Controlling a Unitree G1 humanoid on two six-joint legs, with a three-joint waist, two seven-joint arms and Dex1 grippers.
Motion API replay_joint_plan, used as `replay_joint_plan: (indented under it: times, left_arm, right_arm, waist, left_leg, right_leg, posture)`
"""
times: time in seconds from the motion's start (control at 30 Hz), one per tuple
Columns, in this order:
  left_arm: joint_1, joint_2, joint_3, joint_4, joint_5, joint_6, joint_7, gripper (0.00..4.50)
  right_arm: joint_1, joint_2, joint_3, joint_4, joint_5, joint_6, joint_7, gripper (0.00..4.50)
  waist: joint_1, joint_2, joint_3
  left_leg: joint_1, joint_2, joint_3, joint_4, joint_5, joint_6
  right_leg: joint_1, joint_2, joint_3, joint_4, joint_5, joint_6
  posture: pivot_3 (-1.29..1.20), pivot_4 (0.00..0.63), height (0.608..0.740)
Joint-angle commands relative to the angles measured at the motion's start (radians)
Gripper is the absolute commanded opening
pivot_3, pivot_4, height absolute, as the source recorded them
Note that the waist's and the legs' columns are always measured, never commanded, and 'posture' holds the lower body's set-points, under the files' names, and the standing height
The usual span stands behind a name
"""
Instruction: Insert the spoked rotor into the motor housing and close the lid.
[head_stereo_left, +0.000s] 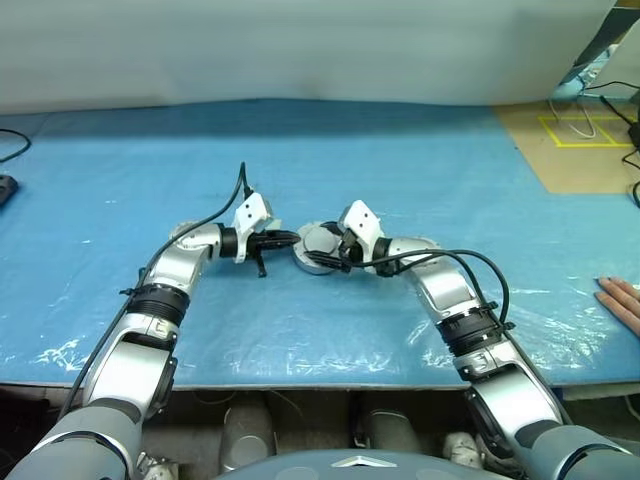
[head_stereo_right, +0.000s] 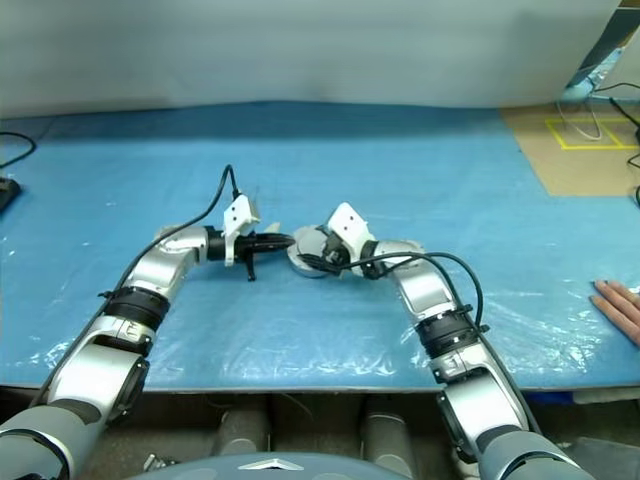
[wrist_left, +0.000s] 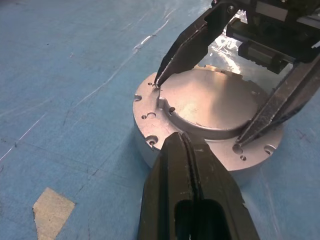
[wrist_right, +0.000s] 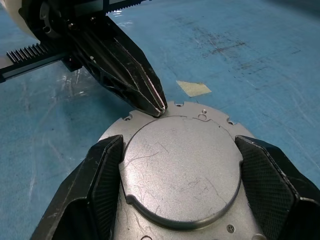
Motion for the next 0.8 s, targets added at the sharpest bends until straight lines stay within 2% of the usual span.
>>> replay_joint_plan:
  times: [0.03, 0.13, 0.23, 0.57, 0.8]
  left_arm:
    - [0.023, 0.009, -0.03, 0.04, 0.044, -0.026, -0.016, 0.0]
    - [0.02, -0.003, -0.028, 0.05, 0.044, -0.046, -0.011, 0.0]
    - [0.026, -0.008, -0.02, 0.016, 0.017, -0.016, -0.032, 0.0]
    - [0.026, 0.004, -0.017, 0.001, 0.03, -0.011, -0.031, 0.0]
    - [0.046, 0.015, -0.019, -0.046, 0.025, 0.013, -0.043, 0.0]
  right_arm:
    - [0.056, -0.033, 0.008, 0.051, -0.03, 0.041, -0.015, 3.55]
    - [0.058, -0.024, 0.004, 0.016, -0.014, 0.052, -0.012, 4.46]
    - [0.051, -0.013, -0.003, -0.02, 0.001, 0.111, -0.022, 4.46]
    - [0.081, -0.077, -0.093, -0.216, 0.044, 0.045, -0.044, 4.46]
    - [0.098, -0.093, -0.265, -0.315, 0.233, 0.243, -0.065, 4.46]
  waist:
    - [0.002, -0.001, -0.001]
    - [0.003, -0.001, -0.002]
    - [0.002, 0.0, -0.002]
    - [0.009, 0.0, -0.002]
    - [0.012, 0.0, -0.002]
  left_leg:
    - [0.0, 0.0, 0.0, 0.0, 0.0, 0.0]
    - [0.0, -0.002, 0.0, 0.0, 0.0, 0.0]
    - [0.001, -0.002, 0.0, -0.001, 0.0, 0.0]
    - [-0.003, -0.003, 0.0, -0.005, 0.0, 0.0]
    - [-0.005, -0.003, 0.0, -0.008, 0.0, 0.0]
  right_leg:
    - [0.0, -0.001, 0.0, 0.0, 0.0, 0.0]
    - [0.0, -0.002, 0.0, 0.0, -0.001, 0.001]
    - [0.0, -0.002, 0.0, 0.0, -0.001, 0.001]
    - [-0.003, -0.003, 0.0, -0.002, -0.002, 0.003]
    - [-0.007, -0.002, 0.0, -0.002, -0.002, 0.003]
  posture:
    - [0.0, 0.15, 0.74]
    - [0.0, 0.15, 0.74]
    - [0.0, 0.15, 0.74]
    - [0.0, 0.15, 0.74]
    - [0.0, 0.15, 0.74]
